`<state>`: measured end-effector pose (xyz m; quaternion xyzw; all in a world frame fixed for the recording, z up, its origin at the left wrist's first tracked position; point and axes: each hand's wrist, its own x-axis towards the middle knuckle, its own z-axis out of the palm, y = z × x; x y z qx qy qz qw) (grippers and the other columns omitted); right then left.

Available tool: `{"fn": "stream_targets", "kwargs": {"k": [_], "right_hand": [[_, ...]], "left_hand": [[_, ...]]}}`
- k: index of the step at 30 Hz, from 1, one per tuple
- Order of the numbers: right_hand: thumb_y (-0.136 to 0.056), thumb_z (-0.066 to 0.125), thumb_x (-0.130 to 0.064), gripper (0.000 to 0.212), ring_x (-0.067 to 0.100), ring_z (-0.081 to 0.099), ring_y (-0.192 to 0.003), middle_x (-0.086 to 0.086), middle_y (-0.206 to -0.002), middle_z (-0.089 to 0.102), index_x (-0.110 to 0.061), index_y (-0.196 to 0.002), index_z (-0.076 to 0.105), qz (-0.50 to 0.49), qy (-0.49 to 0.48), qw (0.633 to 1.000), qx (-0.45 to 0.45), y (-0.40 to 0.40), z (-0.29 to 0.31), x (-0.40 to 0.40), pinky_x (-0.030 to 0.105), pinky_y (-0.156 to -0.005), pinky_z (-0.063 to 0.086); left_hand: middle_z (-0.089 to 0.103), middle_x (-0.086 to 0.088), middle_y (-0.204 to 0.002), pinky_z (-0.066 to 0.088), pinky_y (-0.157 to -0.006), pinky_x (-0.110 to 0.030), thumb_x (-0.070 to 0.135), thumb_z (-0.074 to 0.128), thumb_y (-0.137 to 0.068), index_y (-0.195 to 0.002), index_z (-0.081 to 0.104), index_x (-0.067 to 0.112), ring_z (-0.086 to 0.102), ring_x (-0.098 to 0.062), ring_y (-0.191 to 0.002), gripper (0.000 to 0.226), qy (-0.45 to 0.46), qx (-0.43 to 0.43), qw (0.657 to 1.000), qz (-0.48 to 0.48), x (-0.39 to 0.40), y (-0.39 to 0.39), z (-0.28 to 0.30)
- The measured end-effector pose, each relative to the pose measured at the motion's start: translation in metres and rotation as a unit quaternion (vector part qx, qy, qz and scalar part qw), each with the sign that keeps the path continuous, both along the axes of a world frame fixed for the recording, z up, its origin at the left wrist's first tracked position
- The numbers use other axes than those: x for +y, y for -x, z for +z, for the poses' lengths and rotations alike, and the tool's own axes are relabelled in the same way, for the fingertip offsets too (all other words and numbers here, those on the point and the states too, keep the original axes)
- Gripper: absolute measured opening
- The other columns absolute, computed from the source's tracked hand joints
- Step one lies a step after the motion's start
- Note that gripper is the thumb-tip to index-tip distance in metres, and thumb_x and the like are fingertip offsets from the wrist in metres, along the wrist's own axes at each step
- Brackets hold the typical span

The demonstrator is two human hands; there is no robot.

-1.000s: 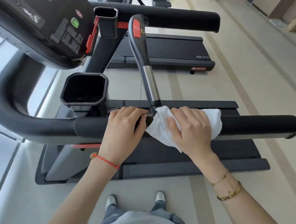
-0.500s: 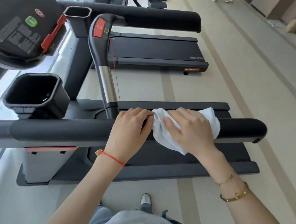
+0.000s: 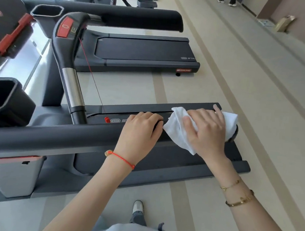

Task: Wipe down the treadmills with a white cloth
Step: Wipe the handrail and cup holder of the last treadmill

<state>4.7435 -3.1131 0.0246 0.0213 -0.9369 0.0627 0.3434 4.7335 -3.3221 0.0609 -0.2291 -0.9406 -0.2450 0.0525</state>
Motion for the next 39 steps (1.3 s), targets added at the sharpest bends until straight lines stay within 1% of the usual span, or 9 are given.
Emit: {"fn": "stream_targets", "kwargs": {"k": [5, 10, 14, 18, 21, 25, 32, 36, 39], "right_hand": [[-0.099, 0.036, -0.037, 0.038, 0.021, 0.057, -0.076, -0.005, -0.078, 0.065, -0.019, -0.084, 0.066, -0.008, 0.018, 1.000, 0.007, -0.002, 0.002, 0.026, 0.043, -0.103, 0.040], [-0.094, 0.042, -0.034, 0.035, 0.024, 0.046, -0.063, -0.008, -0.064, 0.046, -0.015, -0.070, 0.059, -0.034, 0.115, 0.993, -0.015, 0.002, 0.014, 0.049, 0.030, -0.064, 0.032], [-0.094, 0.044, -0.036, 0.032, 0.025, 0.054, -0.084, -0.001, -0.087, 0.064, -0.014, -0.086, 0.067, -0.047, 0.163, 0.985, -0.008, -0.011, 0.007, 0.047, 0.037, -0.081, 0.043], [-0.095, 0.048, -0.038, 0.030, 0.022, 0.047, -0.111, -0.001, -0.115, 0.060, -0.018, -0.109, 0.066, -0.061, 0.187, 0.980, 0.000, -0.026, -0.006, 0.043, 0.033, -0.096, 0.037], [-0.092, 0.046, -0.042, 0.029, 0.019, 0.052, -0.093, -0.003, -0.092, 0.061, -0.019, -0.090, 0.063, -0.057, 0.280, 0.956, -0.070, -0.019, 0.001, 0.066, 0.030, -0.083, 0.039], [-0.089, 0.050, -0.046, 0.034, 0.010, 0.051, -0.070, 0.007, -0.078, 0.058, -0.015, -0.078, 0.059, -0.067, 0.493, 0.842, -0.207, -0.009, 0.017, 0.093, 0.029, -0.067, 0.039], [-0.097, 0.045, -0.043, 0.024, 0.008, 0.048, -0.115, -0.010, -0.118, 0.057, -0.032, -0.114, 0.056, -0.033, 0.394, 0.912, -0.111, -0.035, -0.004, 0.073, 0.023, -0.093, 0.039], [-0.085, 0.053, -0.052, 0.031, 0.010, 0.058, -0.081, -0.006, -0.086, 0.066, -0.025, -0.086, 0.067, -0.018, 0.528, 0.819, -0.223, -0.015, 0.015, 0.098, 0.031, -0.078, 0.042], [-0.077, 0.055, -0.059, 0.036, 0.011, 0.064, -0.095, -0.011, -0.097, 0.072, -0.032, -0.092, 0.074, -0.010, 0.560, 0.784, -0.268, -0.011, 0.019, 0.106, 0.030, -0.087, 0.045]], "left_hand": [[0.068, 0.005, -0.110, 0.041, -0.091, -0.034, 0.027, 0.040, -0.103, -0.119, 0.065, 0.019, 0.060, -0.020, -0.100, 0.031, 0.020, -0.004, 1.000, -0.013, 0.021, 0.001, 0.000], [0.069, 0.002, -0.110, 0.042, -0.091, -0.036, 0.026, 0.040, -0.103, -0.118, 0.065, 0.016, 0.061, -0.021, -0.101, 0.030, 0.021, -0.009, 0.999, -0.026, 0.036, 0.002, 0.002], [0.069, 0.002, -0.110, 0.043, -0.091, -0.036, 0.025, 0.040, -0.103, -0.118, 0.065, 0.016, 0.061, -0.021, -0.100, 0.030, 0.023, -0.011, 0.999, -0.034, 0.047, 0.002, 0.002], [0.069, 0.003, -0.112, 0.043, -0.091, -0.036, 0.026, 0.041, -0.103, -0.119, 0.065, 0.016, 0.061, -0.021, -0.102, 0.031, 0.023, -0.015, 0.999, -0.044, 0.060, 0.003, 0.002], [0.068, 0.002, -0.112, 0.043, -0.091, -0.036, 0.026, 0.041, -0.103, -0.120, 0.064, 0.016, 0.061, -0.021, -0.102, 0.030, 0.023, -0.015, 0.998, -0.054, 0.069, 0.003, 0.003], [0.068, 0.001, -0.112, 0.044, -0.091, -0.037, 0.026, 0.042, -0.103, -0.120, 0.064, 0.015, 0.061, -0.021, -0.102, 0.030, 0.024, -0.013, 0.998, -0.061, 0.076, 0.003, 0.004], [0.069, 0.000, -0.111, 0.046, -0.090, -0.039, 0.026, 0.044, -0.102, -0.119, 0.065, 0.015, 0.062, -0.022, -0.103, 0.030, 0.018, -0.011, 0.998, -0.062, 0.079, 0.002, 0.003], [0.069, -0.001, -0.110, 0.046, -0.090, -0.039, 0.026, 0.045, -0.102, -0.119, 0.066, 0.014, 0.062, -0.022, -0.102, 0.030, 0.021, -0.009, 0.998, -0.067, 0.079, 0.001, 0.003], [0.069, -0.001, -0.110, 0.045, -0.091, -0.038, 0.026, 0.045, -0.102, -0.120, 0.066, 0.013, 0.062, -0.023, -0.102, 0.030, 0.021, -0.005, 0.998, -0.067, 0.079, 0.001, 0.003]]}}
